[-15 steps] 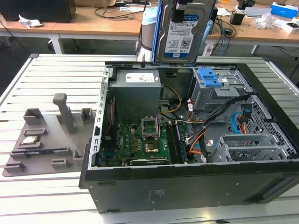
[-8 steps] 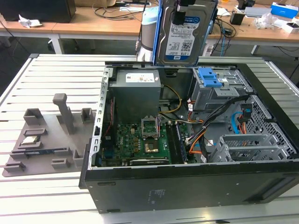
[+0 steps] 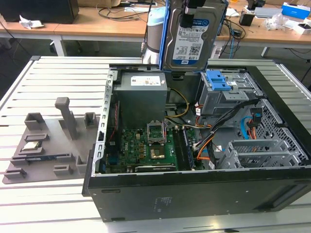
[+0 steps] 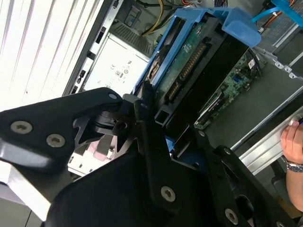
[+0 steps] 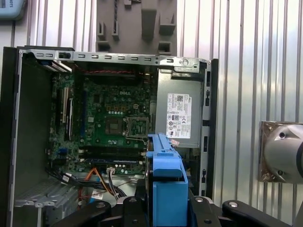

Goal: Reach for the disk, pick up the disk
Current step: 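Pick up the disk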

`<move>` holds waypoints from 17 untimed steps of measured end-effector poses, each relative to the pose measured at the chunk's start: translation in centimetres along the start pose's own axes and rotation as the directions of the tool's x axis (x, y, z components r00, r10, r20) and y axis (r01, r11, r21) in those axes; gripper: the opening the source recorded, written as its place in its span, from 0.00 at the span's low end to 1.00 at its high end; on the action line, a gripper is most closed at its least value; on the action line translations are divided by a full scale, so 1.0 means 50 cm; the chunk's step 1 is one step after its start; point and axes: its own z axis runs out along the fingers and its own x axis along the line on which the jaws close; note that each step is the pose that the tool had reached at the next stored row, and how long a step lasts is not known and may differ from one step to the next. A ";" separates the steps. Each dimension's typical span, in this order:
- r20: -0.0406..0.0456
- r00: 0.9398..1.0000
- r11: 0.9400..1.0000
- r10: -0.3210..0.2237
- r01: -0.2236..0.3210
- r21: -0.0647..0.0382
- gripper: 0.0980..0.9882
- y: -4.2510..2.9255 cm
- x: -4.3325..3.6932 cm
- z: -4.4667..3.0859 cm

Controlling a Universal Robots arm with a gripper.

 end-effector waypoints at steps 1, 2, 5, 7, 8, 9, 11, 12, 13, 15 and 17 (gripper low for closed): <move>0.000 1.000 1.000 0.000 0.000 0.000 0.30 0.000 0.001 0.000; 0.000 1.000 1.000 0.000 0.000 0.000 0.30 0.000 0.002 0.000; 0.000 1.000 1.000 0.000 0.000 0.000 0.30 0.000 0.005 0.000; 0.000 1.000 1.000 0.000 0.000 0.000 0.30 0.000 0.010 0.000; 0.000 1.000 1.000 0.000 0.000 0.000 0.30 0.001 0.012 0.000; 0.000 1.000 1.000 0.000 0.000 0.000 0.30 0.001 0.016 0.000; 0.000 1.000 1.000 0.000 0.000 0.000 0.30 0.001 0.020 0.000; 0.000 1.000 1.000 0.000 0.000 0.000 0.30 0.001 0.022 0.000; 0.000 1.000 1.000 0.000 0.000 0.000 0.30 0.001 0.026 0.000; 0.000 1.000 1.000 0.000 0.000 0.000 0.30 0.001 0.031 0.000; 0.000 1.000 1.000 0.000 0.000 0.000 0.30 0.002 0.038 0.000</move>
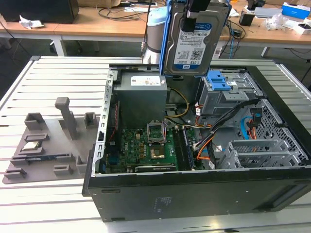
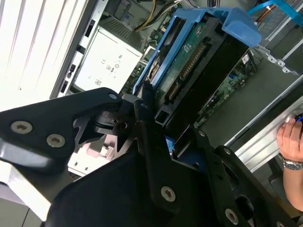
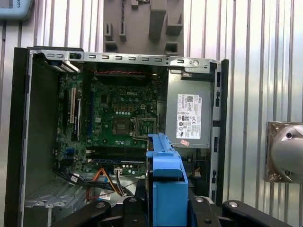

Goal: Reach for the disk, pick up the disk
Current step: 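Pick up the disk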

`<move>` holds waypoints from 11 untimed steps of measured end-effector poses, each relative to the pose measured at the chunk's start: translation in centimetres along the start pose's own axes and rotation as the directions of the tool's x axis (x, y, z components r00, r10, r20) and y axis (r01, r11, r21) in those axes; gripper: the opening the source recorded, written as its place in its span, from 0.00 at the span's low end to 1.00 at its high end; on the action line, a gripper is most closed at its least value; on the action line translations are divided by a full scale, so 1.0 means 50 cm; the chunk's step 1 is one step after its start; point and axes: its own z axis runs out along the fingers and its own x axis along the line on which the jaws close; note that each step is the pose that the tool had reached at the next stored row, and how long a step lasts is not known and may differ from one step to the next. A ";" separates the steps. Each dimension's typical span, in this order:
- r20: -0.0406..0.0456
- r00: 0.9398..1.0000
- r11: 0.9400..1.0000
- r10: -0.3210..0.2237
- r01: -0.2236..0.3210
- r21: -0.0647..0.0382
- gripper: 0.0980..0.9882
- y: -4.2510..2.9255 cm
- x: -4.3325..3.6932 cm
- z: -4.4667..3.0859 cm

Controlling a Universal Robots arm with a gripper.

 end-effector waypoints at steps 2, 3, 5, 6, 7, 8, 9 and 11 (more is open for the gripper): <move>0.000 1.000 1.000 0.000 0.000 0.000 0.30 0.000 0.004 0.000; 0.000 1.000 1.000 0.000 0.000 0.000 0.30 0.000 0.007 0.000; 0.000 1.000 1.000 0.000 0.000 0.000 0.30 0.001 0.011 0.000; 0.000 1.000 1.000 0.000 0.000 0.000 0.30 0.001 0.013 0.000; 0.000 1.000 1.000 0.000 0.000 0.000 0.30 0.001 0.016 0.000; 0.000 1.000 1.000 0.000 0.000 0.000 0.30 0.001 0.020 0.000; 0.000 1.000 1.000 0.000 0.000 0.000 0.30 0.001 0.023 0.000; 0.000 1.000 1.000 0.000 0.000 0.000 0.30 0.001 0.029 0.000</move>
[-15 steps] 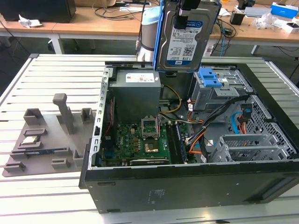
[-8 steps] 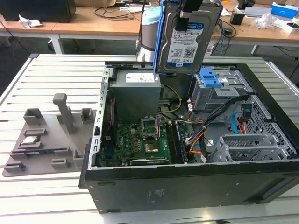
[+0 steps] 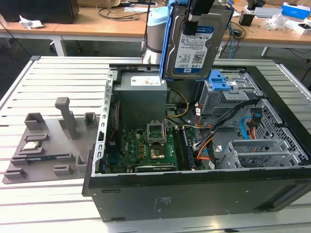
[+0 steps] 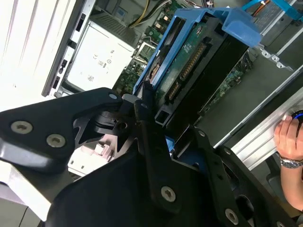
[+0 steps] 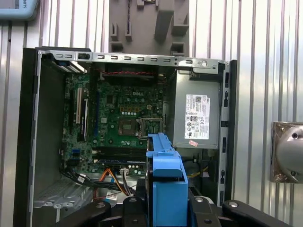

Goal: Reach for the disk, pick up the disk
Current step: 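Pick up the disk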

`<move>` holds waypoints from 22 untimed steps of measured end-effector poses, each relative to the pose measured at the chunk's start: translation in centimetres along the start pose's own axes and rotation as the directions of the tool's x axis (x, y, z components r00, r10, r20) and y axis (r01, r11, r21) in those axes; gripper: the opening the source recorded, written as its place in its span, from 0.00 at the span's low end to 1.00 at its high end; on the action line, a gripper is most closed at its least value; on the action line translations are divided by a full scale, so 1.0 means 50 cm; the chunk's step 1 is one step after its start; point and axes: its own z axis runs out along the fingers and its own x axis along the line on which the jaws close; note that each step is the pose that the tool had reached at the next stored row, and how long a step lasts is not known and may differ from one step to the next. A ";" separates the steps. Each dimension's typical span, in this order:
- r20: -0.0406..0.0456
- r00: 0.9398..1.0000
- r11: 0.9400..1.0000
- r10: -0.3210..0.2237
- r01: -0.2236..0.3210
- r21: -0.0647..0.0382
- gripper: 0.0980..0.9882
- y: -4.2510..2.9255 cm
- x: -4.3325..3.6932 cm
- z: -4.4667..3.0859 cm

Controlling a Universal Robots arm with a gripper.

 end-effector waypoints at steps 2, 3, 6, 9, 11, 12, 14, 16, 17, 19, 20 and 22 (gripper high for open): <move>0.000 1.000 1.000 0.000 0.000 0.000 0.30 0.000 0.005 0.000; 0.000 1.000 1.000 0.000 0.000 0.000 0.30 0.000 0.009 0.000; 0.000 1.000 1.000 0.000 0.000 0.000 0.30 0.001 0.019 0.000; 0.000 1.000 1.000 0.000 0.000 0.000 0.30 0.001 0.030 0.000; 0.000 1.000 1.000 0.000 0.000 0.000 0.30 0.002 0.039 0.000; 0.000 1.000 1.000 0.000 0.000 0.000 0.30 0.002 0.043 0.000; 0.000 1.000 1.000 0.000 0.000 0.000 0.30 0.003 0.055 -0.001; 0.000 1.000 1.000 0.000 0.000 0.000 0.30 0.003 0.060 -0.001; 0.000 1.000 1.000 0.000 0.000 0.000 0.30 0.003 0.063 -0.001; 0.000 1.000 1.000 0.000 0.000 0.000 0.30 0.003 0.068 -0.001; 0.000 1.000 1.000 0.000 0.000 0.000 0.30 0.003 0.072 -0.001; 0.000 1.000 1.000 0.000 0.000 0.000 0.30 0.004 0.078 -0.001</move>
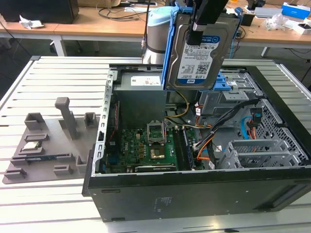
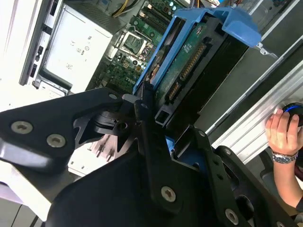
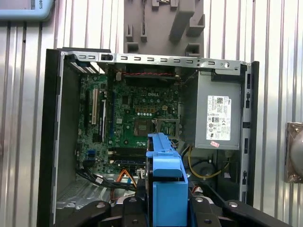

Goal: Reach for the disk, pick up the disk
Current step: 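Pick up the disk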

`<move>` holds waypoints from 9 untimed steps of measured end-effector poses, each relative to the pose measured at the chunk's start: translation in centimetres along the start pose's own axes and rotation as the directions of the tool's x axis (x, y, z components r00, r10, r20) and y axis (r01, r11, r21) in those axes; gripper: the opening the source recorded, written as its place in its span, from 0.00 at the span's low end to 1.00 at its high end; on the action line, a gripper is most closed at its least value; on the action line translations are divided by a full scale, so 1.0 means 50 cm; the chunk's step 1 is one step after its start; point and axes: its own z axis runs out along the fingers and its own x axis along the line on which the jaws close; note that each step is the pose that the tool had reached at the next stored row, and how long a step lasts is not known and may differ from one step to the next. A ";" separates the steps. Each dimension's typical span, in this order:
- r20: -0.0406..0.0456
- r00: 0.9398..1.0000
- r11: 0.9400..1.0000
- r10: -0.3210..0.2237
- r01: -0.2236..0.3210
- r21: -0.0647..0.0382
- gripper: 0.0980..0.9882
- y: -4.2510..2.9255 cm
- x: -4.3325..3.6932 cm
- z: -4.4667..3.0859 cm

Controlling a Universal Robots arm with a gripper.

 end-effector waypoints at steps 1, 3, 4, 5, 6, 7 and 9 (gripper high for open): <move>0.000 1.000 1.000 0.000 0.000 0.000 0.30 0.000 0.005 0.000; 0.000 1.000 1.000 0.000 0.000 0.000 0.30 0.001 0.016 0.000; 0.000 1.000 1.000 0.000 0.000 0.000 0.30 0.001 0.021 0.000; 0.000 1.000 1.000 0.000 0.000 0.000 0.30 0.001 0.023 0.000; 0.000 1.000 1.000 0.000 0.000 0.000 0.30 0.001 0.025 0.000; 0.000 1.000 1.000 0.000 0.000 0.000 0.30 0.001 0.029 0.000; 0.000 1.000 1.000 0.000 0.000 0.000 0.30 0.002 0.036 0.000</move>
